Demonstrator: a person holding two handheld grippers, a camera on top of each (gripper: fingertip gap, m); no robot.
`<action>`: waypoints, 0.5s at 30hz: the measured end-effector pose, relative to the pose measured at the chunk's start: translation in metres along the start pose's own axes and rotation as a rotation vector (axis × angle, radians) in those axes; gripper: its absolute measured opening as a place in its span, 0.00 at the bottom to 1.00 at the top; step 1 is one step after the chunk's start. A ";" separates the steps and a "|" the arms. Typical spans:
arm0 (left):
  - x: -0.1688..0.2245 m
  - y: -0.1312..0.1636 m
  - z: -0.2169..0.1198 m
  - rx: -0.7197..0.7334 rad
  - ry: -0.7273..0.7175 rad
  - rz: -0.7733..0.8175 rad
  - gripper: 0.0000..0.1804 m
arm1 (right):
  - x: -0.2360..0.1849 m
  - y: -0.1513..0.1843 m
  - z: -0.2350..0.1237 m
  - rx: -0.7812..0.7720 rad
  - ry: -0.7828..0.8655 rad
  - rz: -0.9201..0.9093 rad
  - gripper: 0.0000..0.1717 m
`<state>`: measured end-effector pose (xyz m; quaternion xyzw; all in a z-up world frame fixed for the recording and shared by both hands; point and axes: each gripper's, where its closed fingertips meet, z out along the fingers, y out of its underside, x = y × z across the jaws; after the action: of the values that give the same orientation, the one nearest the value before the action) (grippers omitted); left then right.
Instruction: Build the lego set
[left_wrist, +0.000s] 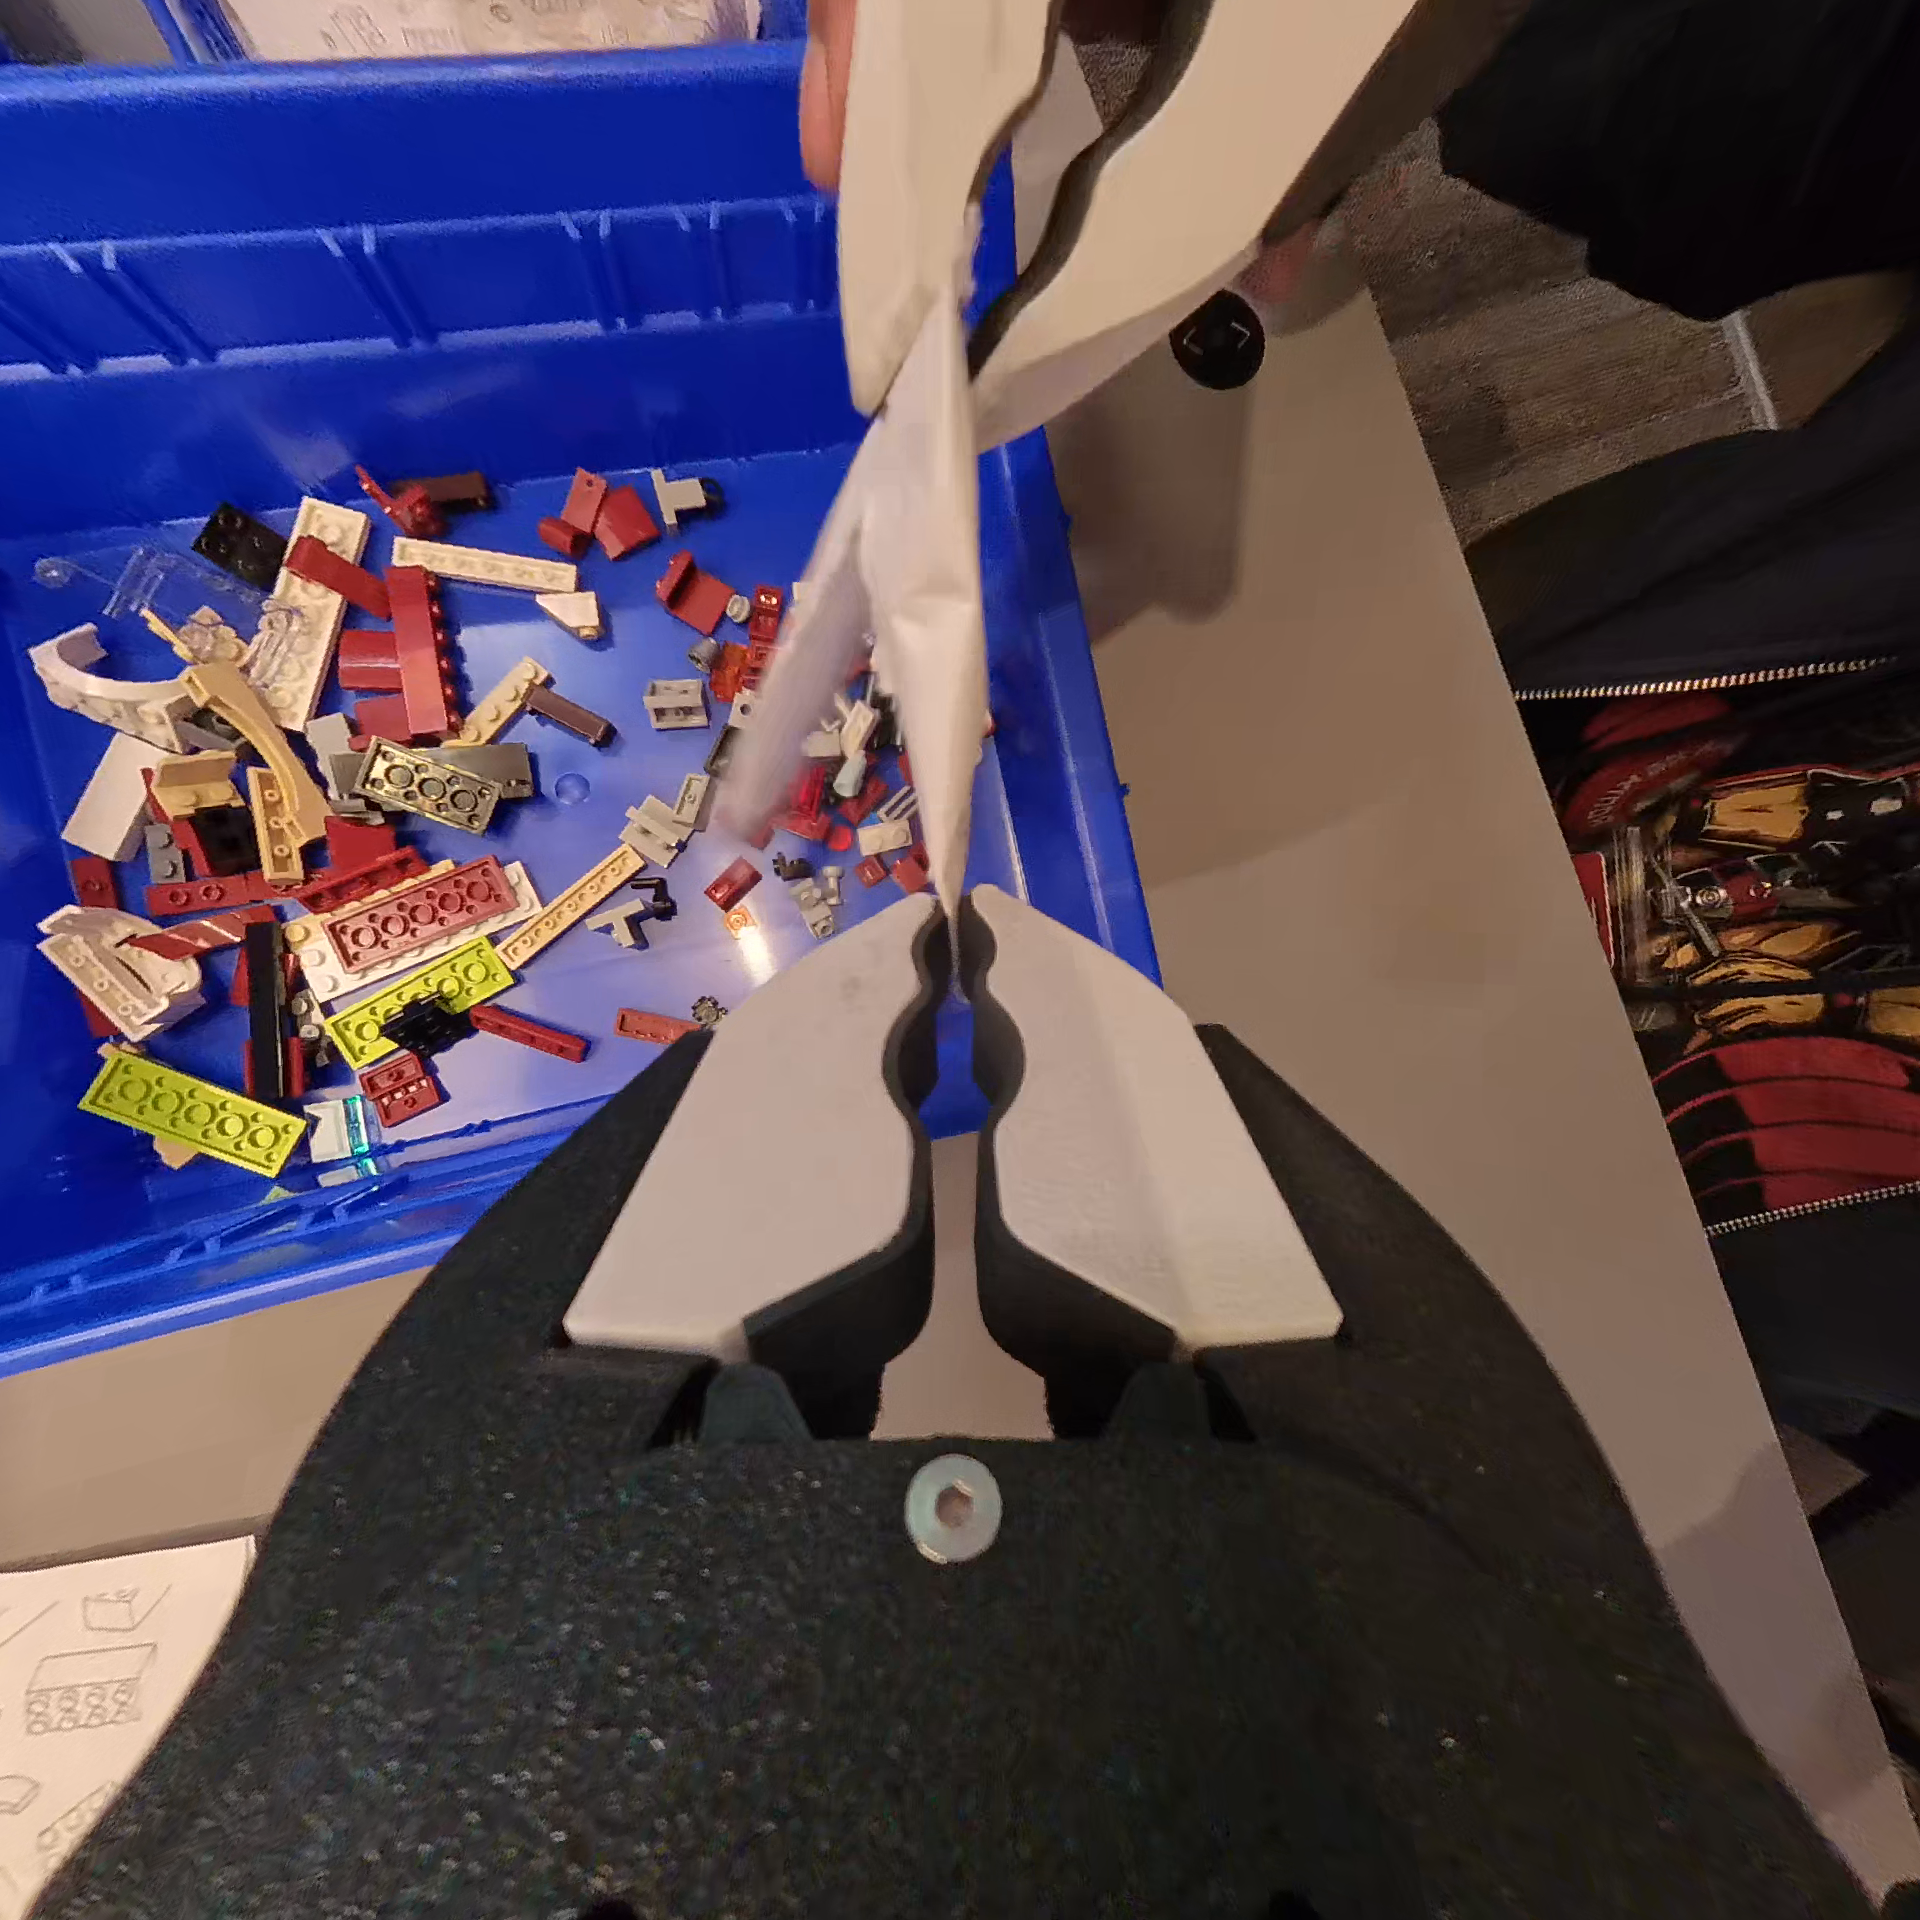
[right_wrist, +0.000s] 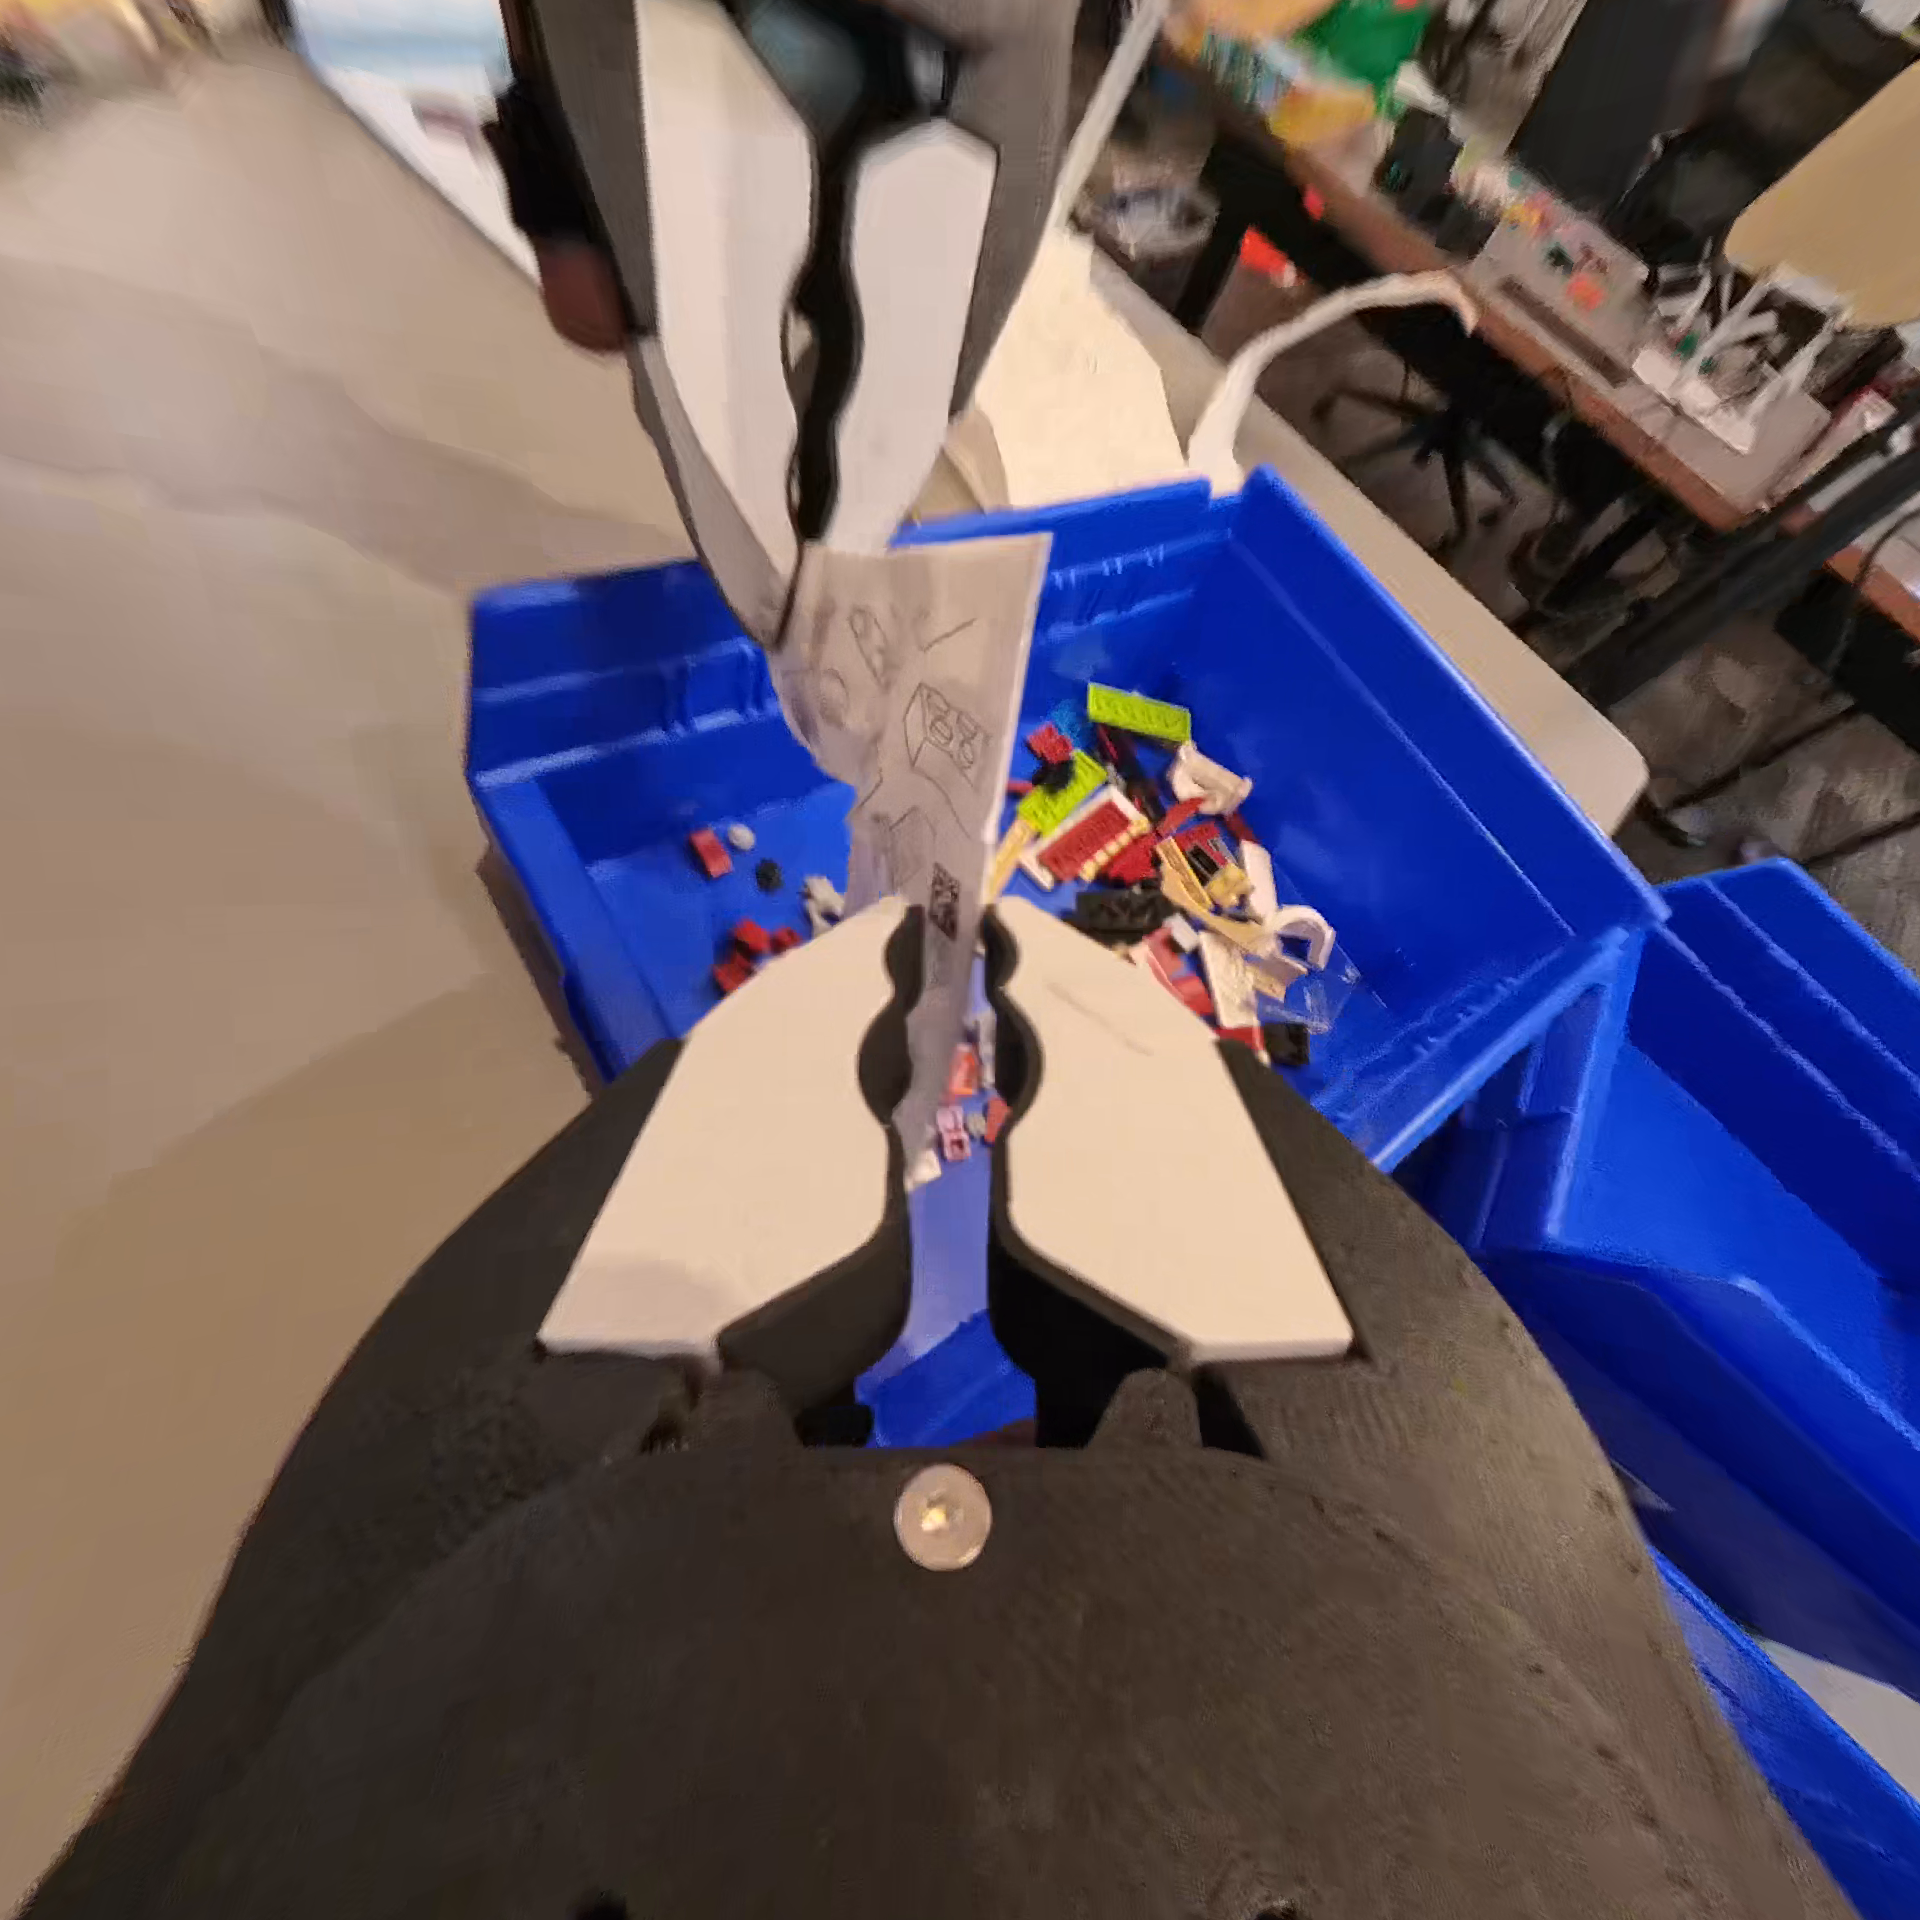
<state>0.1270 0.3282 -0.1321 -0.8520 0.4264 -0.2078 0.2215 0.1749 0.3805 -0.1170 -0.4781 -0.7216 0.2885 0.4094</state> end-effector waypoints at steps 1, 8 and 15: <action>-0.001 -0.002 -0.002 0.009 -0.006 -0.003 0.00 | 0.003 0.003 0.003 -0.029 0.028 -0.029 0.02; -0.011 -0.019 -0.020 0.174 -0.018 -0.107 0.01 | 0.000 0.003 0.003 0.004 0.027 -0.017 0.00; -0.018 -0.029 -0.029 0.312 -0.012 -0.193 0.02 | -0.001 0.007 0.001 -0.017 0.017 0.016 0.00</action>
<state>0.1204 0.3528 -0.0953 -0.8455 0.3039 -0.2866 0.3326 0.1779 0.3822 -0.1235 -0.4898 -0.7166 0.2817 0.4090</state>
